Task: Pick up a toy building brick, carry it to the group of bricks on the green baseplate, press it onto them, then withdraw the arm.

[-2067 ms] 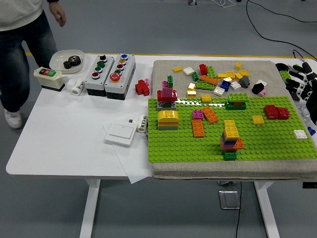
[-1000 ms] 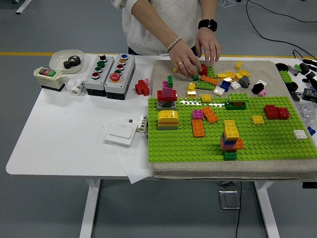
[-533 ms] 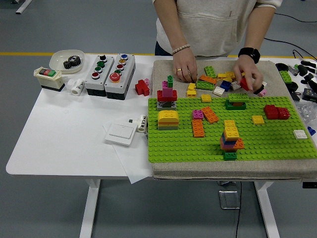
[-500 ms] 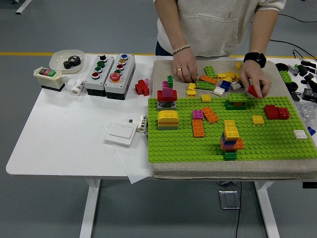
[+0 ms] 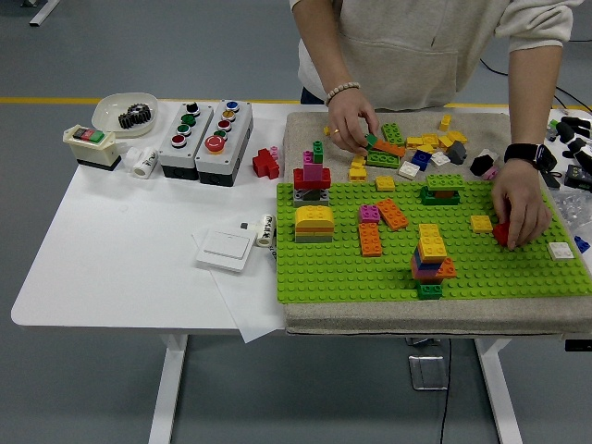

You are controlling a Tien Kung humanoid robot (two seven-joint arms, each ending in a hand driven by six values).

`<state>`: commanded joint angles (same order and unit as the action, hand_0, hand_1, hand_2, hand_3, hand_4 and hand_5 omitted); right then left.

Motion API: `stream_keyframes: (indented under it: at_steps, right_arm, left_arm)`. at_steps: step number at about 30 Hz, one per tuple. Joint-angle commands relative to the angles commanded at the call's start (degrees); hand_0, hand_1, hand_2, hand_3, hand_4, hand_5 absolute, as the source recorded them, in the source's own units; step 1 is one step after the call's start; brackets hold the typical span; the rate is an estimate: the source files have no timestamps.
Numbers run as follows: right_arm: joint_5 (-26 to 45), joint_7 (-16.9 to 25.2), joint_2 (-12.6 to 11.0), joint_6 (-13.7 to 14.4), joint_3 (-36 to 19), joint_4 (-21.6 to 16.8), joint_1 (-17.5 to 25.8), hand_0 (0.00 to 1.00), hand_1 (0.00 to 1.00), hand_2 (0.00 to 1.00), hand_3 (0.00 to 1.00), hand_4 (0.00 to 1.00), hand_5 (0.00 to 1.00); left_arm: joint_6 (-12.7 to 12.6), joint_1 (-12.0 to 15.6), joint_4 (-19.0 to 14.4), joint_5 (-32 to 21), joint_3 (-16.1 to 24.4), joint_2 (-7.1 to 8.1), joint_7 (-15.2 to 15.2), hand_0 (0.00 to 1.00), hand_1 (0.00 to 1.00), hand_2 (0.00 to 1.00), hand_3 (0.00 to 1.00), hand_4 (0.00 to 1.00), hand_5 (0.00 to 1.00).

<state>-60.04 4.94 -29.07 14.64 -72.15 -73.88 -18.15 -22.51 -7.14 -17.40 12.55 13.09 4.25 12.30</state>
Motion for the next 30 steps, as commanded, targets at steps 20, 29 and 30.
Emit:
stream_keyframes:
  at_steps: [20,29,30]
  right_arm:
    - [-0.8,-0.56,0.47,-0.2,-0.66,0.49,0.81,0.726,0.734,0.759,0.717,0.957,0.669]
    - [-1.45,-0.72,0.58,-0.29,-1.02,0.73,1.27,0.725,0.732,0.758,0.713,0.956,0.668]
    - [-1.45,-0.73,0.58,-0.29,-1.03,0.73,1.27,0.725,0.732,0.758,0.713,0.956,0.668]
  left_arm:
    - [-0.02,-0.12,0.03,-0.62,-0.27,-0.06,-0.19,0.738,0.723,0.718,0.588,0.639,0.663]
    - [0.0,-0.12,0.01,-0.62,-0.29,-0.07,-0.16,0.738,0.723,0.718,0.589,0.64,0.665]
    - [0.0,-0.12,0.01,-0.62,-0.29,-0.07,-0.16,0.738,0.723,0.718,0.589,0.64,0.665]
